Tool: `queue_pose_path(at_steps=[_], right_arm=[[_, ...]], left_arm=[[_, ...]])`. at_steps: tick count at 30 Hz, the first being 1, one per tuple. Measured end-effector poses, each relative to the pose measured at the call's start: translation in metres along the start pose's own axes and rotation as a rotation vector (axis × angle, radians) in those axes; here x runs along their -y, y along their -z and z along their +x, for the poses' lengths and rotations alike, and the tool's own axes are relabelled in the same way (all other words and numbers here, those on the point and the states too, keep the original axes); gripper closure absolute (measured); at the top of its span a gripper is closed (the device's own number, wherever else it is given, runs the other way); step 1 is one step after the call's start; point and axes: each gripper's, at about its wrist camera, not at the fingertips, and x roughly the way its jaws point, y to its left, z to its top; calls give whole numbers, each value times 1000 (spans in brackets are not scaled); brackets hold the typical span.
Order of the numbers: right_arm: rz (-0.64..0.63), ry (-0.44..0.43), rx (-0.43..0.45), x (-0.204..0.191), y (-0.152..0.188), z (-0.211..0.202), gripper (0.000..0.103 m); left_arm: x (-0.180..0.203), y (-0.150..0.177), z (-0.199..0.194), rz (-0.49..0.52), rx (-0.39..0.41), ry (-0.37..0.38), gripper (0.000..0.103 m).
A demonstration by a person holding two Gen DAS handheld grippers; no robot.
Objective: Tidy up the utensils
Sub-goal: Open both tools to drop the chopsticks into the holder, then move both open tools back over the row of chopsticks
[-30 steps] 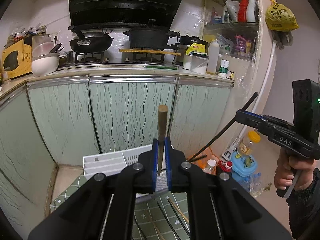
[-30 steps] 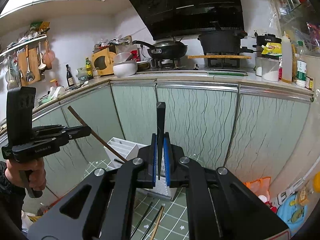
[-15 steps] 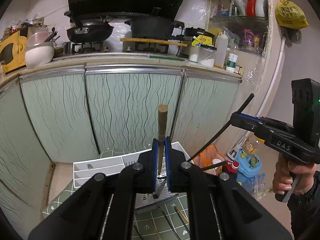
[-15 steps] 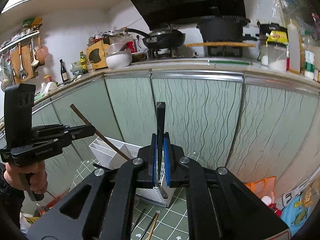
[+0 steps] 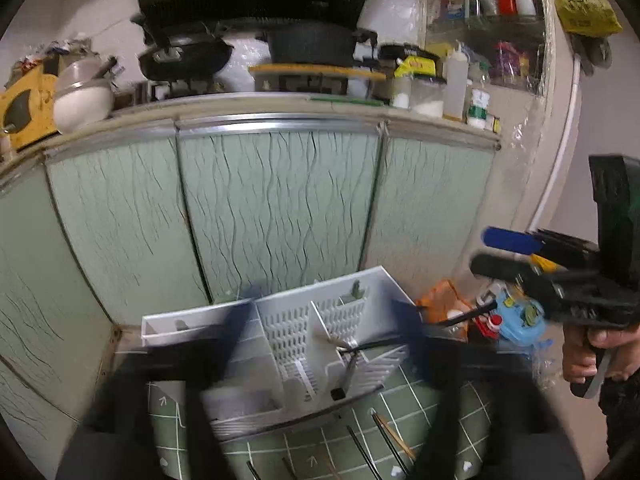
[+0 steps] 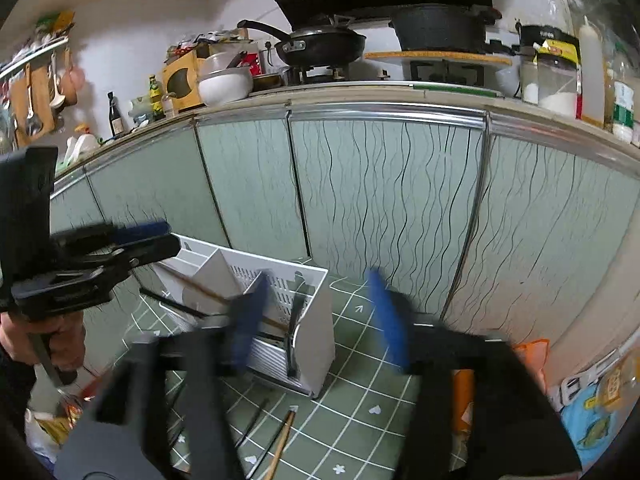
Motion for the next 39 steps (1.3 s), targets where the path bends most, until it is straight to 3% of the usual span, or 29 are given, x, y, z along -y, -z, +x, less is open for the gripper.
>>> queue_pose_path(at_steps=[2, 4, 7, 28, 39], right_arm=[[-5, 20, 7, 0, 3, -7, 23], [-16, 35, 16, 0, 8, -15, 12], [-47, 44, 16, -4, 12, -26, 8], [-48, 32, 27, -35, 60, -96, 8], [-56, 29, 17, -50, 89, -114, 8]], left_arm=[[0, 1, -10, -1, 48, -11, 8], [-1, 1, -15, -4, 32, -39, 6], [0, 3, -23, 0, 25, -55, 4], [27, 59, -107, 57, 45, -135, 4], [32, 91, -130, 21, 36, -138, 4]])
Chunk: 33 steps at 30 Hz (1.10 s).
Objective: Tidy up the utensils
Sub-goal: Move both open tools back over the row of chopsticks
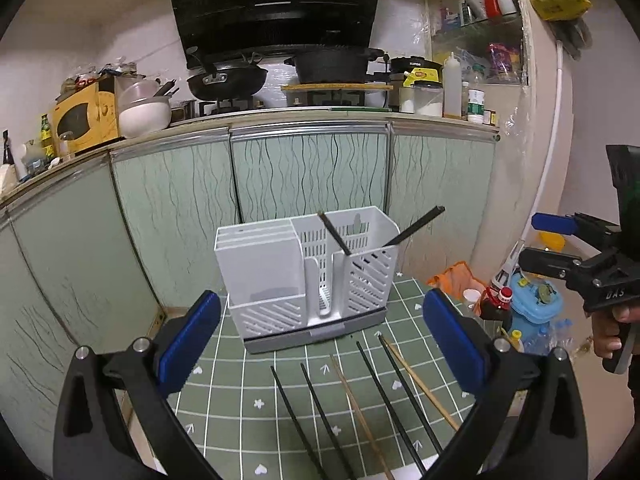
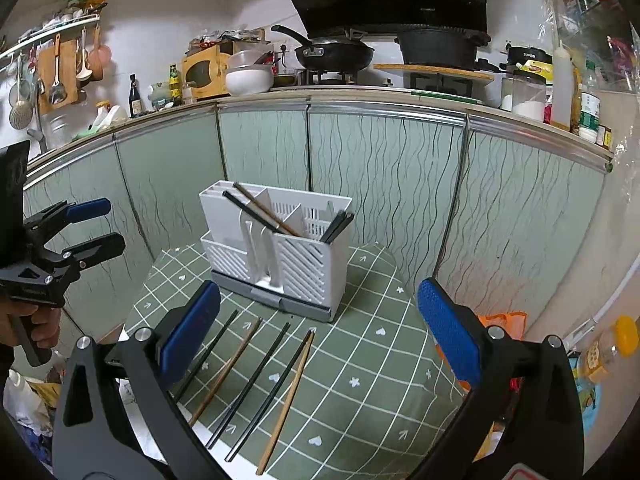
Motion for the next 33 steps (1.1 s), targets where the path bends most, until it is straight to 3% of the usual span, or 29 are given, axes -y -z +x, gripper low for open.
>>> queue_pose_path(at_steps=[20, 33], right_arm=[[-32, 74, 7, -20, 64, -11, 8], [-21, 77, -75, -32, 130, 17, 9]], left_arm=[[-3, 77, -11, 0, -32, -63, 4], [-8, 134, -6, -61, -69, -102, 4]])
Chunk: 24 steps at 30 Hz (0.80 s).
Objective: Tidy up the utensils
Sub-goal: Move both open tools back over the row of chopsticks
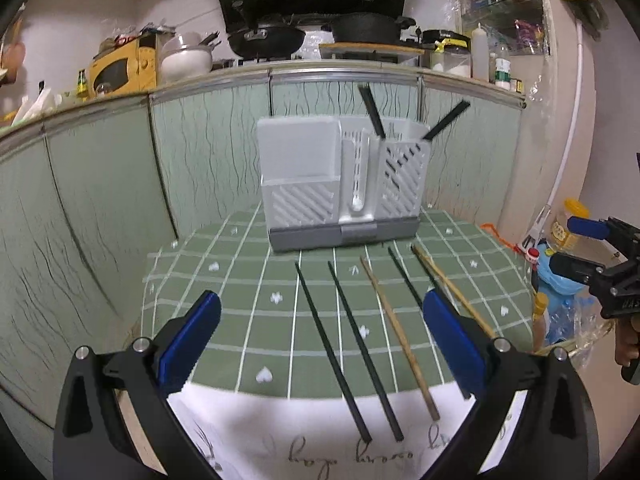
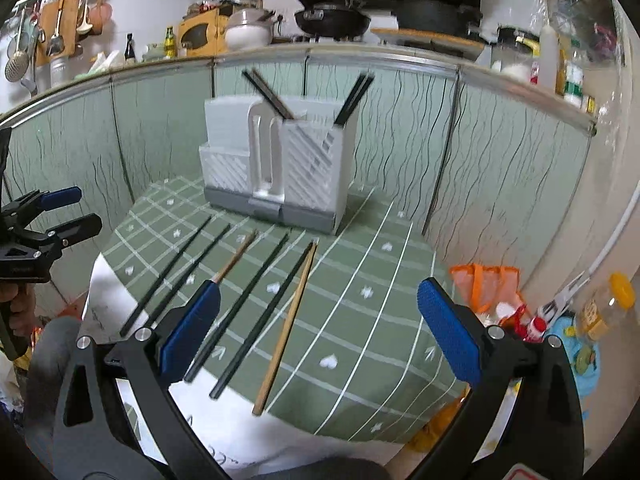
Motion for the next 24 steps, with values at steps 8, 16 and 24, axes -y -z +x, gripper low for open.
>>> queue_pose_path(at_steps=[8, 16, 24], right_arm=[[23, 8, -25, -5, 32, 17, 9], [34, 28, -37, -10, 59, 31, 12], [33, 42, -101, -17, 74, 49, 27]], left_arm=[[0, 38, 9, -15, -31, -31, 4], [7, 68, 19, -11, -41, -105, 4], [8, 84, 34, -47, -76, -161, 4]])
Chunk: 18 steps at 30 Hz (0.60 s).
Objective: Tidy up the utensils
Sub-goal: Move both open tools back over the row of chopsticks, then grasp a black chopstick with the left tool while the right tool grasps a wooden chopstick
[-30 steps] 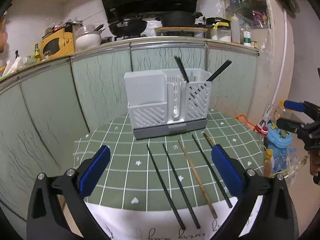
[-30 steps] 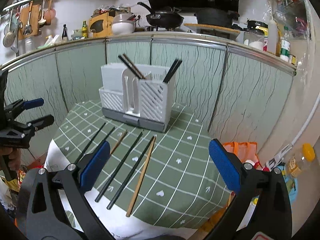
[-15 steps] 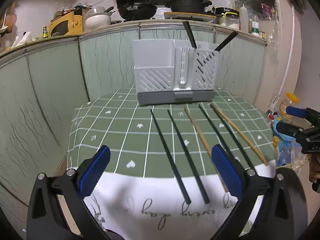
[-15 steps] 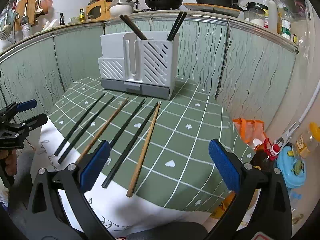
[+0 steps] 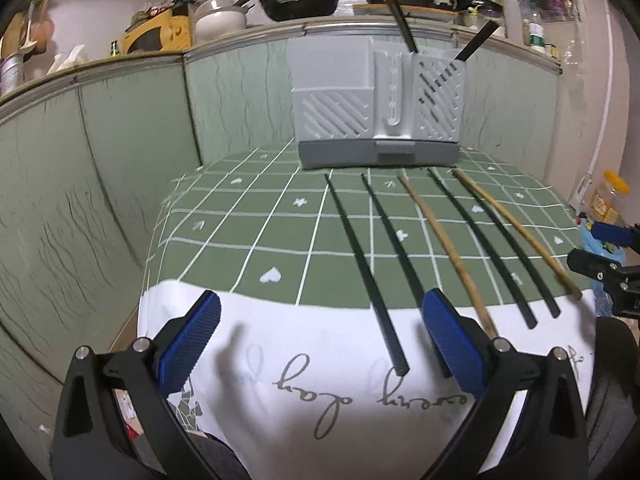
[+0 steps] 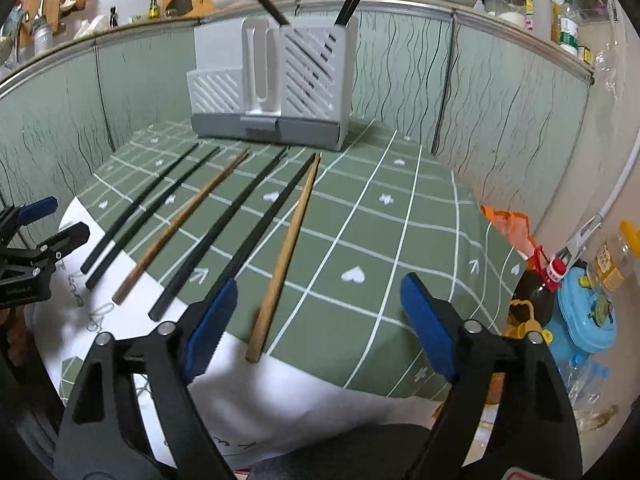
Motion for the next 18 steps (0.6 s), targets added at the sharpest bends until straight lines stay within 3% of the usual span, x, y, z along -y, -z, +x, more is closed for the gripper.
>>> queue_pose_path(at_steps=[4, 6, 10, 13, 18], right_arm=[[-2, -3, -22, -3, 3, 8, 39], [-6, -6, -35, -6, 4, 12, 47], [-11, -10, -45, -11, 4, 16, 58], [-3, -13, -48, -13, 5, 19, 62], [18, -1, -51, -16, 3, 22, 62]], left_arm=[[2, 7, 8, -14, -18, 1, 8], [3, 10, 11, -18, -32, 9, 17], [6, 15, 16, -9, -25, 8, 20], [8, 15, 16, -8, -23, 28, 32], [19, 13, 16, 9, -30, 45, 61]])
